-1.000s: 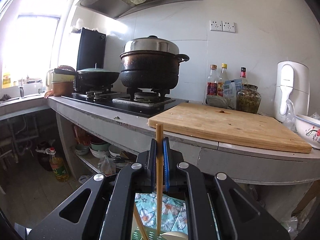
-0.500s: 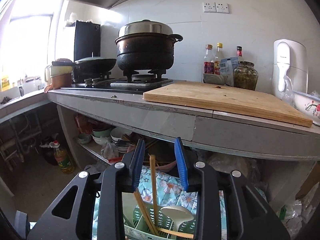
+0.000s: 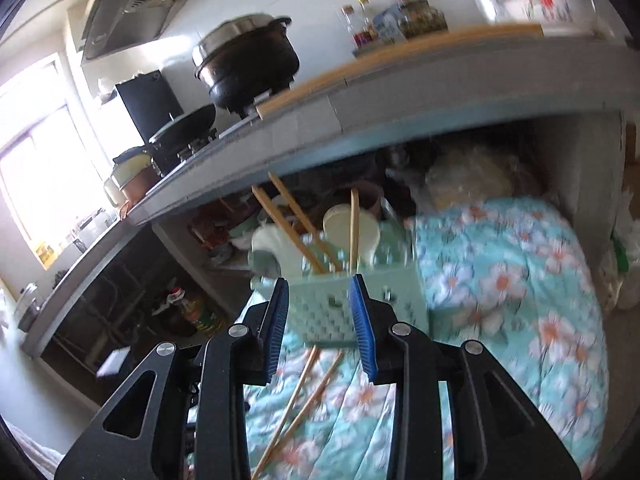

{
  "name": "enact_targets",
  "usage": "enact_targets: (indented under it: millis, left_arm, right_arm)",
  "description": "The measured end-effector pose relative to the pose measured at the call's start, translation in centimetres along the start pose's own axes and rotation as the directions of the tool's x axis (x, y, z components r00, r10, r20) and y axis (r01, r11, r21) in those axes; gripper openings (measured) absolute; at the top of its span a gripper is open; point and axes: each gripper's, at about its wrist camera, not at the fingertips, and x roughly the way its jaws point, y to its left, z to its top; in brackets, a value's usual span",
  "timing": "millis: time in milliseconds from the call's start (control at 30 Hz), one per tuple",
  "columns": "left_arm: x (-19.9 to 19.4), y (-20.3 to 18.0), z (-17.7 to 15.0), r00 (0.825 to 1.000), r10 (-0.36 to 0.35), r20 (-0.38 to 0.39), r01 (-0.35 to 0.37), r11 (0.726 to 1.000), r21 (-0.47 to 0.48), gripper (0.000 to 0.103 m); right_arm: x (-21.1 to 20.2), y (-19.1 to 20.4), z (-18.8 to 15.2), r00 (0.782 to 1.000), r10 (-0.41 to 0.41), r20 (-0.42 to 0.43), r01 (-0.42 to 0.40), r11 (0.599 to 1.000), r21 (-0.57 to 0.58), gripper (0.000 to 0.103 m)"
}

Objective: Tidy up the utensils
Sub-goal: 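Lower the left gripper to a chopstick on the quilt and close on it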

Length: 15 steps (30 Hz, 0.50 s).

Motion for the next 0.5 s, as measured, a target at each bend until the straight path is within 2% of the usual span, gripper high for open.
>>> enact_targets:
  millis: [133, 267, 400, 500]
  left_arm:
    - [0.9, 0.8, 0.7, 0.999, -0.009, -0.046, 0.007, 0.999, -0.044, 0.038]
    - [2.9, 2.3, 1.6, 0.990, -0.060, -0.131, 0.041, 0.989, -0.139, 0.037]
    - [5.7, 3.5, 2.8, 0.973, -0.113, -0.203, 0.066, 0.972, -0.226, 0.036]
    - [7.4, 3.9, 3.6, 0.964, -0.138, -0.226, 0.073, 0.959, -0.273, 0.036]
  right_arm:
    - [3.3, -1.7, -5.8, 0.988, 0.008, -0.155, 0.007, 0.995, 0.096, 0.032]
    - [5.8, -3.0, -9.7, 0.965, -0.009, -0.262, 0.052, 0.986, 0.158, 0.032]
    - [6.4, -4.0, -11.6, 0.955, 0.030, -0.294, 0.036, 0.976, 0.215, 0.032]
    - [6.2, -4.4, -12.0, 0.955, 0.034, -0.296, 0.033, 0.975, 0.219, 0.032]
